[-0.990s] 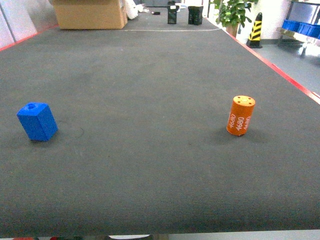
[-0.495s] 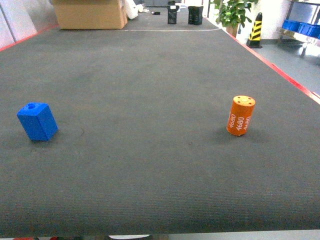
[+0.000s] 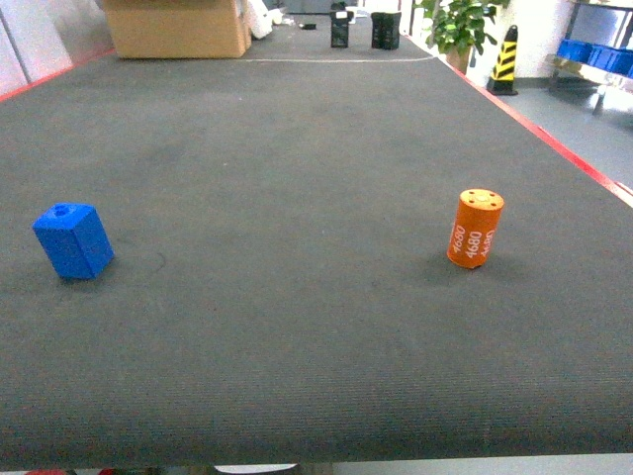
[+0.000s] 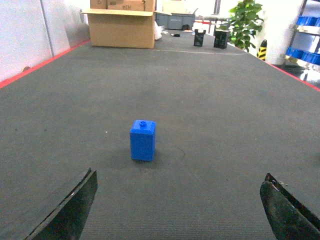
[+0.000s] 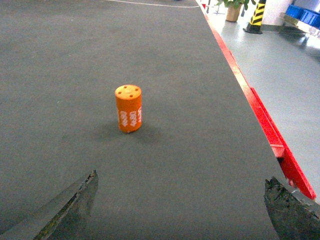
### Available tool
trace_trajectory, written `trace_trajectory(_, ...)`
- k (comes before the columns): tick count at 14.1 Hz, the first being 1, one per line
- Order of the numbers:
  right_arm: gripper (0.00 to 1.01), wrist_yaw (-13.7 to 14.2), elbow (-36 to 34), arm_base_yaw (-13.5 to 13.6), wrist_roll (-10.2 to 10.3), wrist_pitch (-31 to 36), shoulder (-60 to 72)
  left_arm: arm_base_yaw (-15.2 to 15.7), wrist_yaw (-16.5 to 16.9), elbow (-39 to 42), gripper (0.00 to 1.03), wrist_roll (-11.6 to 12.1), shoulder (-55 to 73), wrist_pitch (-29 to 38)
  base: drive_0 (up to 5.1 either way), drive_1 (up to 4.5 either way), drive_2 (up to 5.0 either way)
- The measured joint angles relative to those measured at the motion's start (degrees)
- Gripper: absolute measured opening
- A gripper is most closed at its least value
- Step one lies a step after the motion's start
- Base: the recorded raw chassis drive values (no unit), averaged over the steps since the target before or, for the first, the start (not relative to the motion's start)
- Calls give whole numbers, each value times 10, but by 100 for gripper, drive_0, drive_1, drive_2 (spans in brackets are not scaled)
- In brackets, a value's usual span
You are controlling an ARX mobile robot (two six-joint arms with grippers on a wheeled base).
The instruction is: Sort blue parts and orange caps into right shelf containers
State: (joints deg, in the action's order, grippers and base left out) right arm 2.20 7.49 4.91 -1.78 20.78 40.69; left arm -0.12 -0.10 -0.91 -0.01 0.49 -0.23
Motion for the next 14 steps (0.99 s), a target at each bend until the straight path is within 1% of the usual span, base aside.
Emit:
trace_trajectory(1, 98, 16, 52, 8, -4, 81, 131, 0, 1, 0, 98, 0, 0, 0, 0, 0, 0)
trace_trajectory(2, 98, 25, 103, 20, -9, 121, 233, 0, 1, 0, 98, 0, 0, 0, 0, 0, 0)
trace_trajectory(3, 98, 27, 179, 35, -11, 126, 358, 0, 1, 0, 98, 0, 0, 0, 0, 0, 0)
trace_trajectory(5, 98, 40, 293, 52, -10, 101, 502, 0, 1, 0, 98, 0, 0, 0, 0, 0, 0)
trace_trajectory(6, 98, 59, 346, 59, -10, 93, 558, 0, 1, 0, 98, 0, 0, 0, 0, 0, 0)
trace_trajectory(7, 98, 65, 393, 64, -8, 74, 596, 0, 1, 0, 98, 0, 0, 0, 0, 0, 0)
trace_trajectory(9, 98, 85, 512, 80, 8, 22, 690, 0, 1, 0, 98, 0, 0, 0, 0, 0, 0)
trace_trajectory(10, 98, 92, 542, 83, 9, 5, 712, 0, 1, 0, 98, 0, 0, 0, 0, 0, 0)
trace_trajectory(11, 98, 100, 589, 83, 17, -23, 749, 0, 1, 0, 98, 0, 0, 0, 0, 0, 0)
trace_trajectory(12, 98, 107, 627, 82, 30, -45, 786, 0, 1, 0, 98, 0, 0, 0, 0, 0, 0)
trace_trajectory(13, 87, 108, 638, 79, 41, -58, 803, 0, 1, 0, 98, 0, 0, 0, 0, 0, 0)
trace_trajectory(14, 76, 108, 638, 77, 50, -56, 813, 0, 1, 0, 98, 0, 0, 0, 0, 0, 0)
